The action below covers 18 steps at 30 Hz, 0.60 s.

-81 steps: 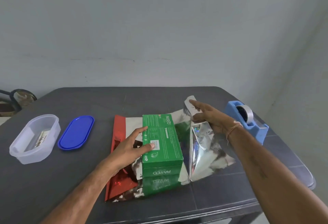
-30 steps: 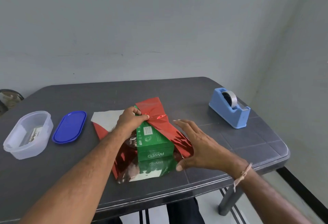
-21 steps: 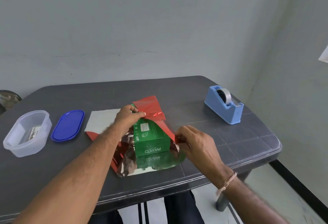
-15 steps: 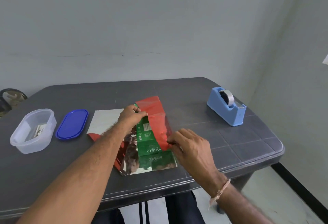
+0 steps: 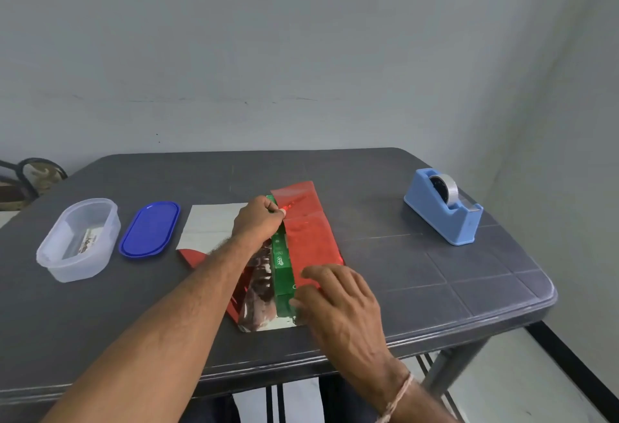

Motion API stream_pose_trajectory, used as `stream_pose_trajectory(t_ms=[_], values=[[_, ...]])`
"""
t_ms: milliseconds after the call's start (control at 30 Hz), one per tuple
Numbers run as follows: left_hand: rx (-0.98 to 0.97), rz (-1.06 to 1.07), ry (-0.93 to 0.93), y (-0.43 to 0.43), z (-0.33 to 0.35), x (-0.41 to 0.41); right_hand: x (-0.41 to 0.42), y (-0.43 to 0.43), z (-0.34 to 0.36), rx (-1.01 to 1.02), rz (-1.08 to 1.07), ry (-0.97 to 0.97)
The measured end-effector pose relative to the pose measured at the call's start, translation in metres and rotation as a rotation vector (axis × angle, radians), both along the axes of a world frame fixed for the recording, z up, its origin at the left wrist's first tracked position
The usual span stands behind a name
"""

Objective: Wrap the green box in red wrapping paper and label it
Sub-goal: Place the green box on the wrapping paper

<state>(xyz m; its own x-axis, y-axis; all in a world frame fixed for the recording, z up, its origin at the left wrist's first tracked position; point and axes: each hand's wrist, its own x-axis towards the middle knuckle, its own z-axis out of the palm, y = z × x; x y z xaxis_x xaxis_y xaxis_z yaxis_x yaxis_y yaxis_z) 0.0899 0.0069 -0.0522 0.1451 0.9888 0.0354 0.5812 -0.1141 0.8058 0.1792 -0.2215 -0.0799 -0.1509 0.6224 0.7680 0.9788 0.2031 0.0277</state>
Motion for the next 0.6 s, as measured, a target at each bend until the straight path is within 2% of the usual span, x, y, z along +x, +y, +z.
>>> stream_pose_trajectory(t_ms=[100, 267, 400, 600], values=[[0.018, 0.012, 0.026, 0.003, 0.002, -0.001, 0.009, 0.003, 0.006, -0.083, -0.061, 0.050], [0.040, 0.008, 0.083, 0.004, 0.006, -0.001, 0.034, 0.012, 0.011, -0.233, -0.101, -0.020], [0.092, 0.010, 0.169, 0.001, 0.009, -0.001, 0.036, 0.018, 0.005, -0.129, -0.077, -0.076], [0.106, 0.006, 0.187, 0.001, 0.009, -0.001, 0.024, 0.022, 0.002, -0.017, 0.020, 0.022]])
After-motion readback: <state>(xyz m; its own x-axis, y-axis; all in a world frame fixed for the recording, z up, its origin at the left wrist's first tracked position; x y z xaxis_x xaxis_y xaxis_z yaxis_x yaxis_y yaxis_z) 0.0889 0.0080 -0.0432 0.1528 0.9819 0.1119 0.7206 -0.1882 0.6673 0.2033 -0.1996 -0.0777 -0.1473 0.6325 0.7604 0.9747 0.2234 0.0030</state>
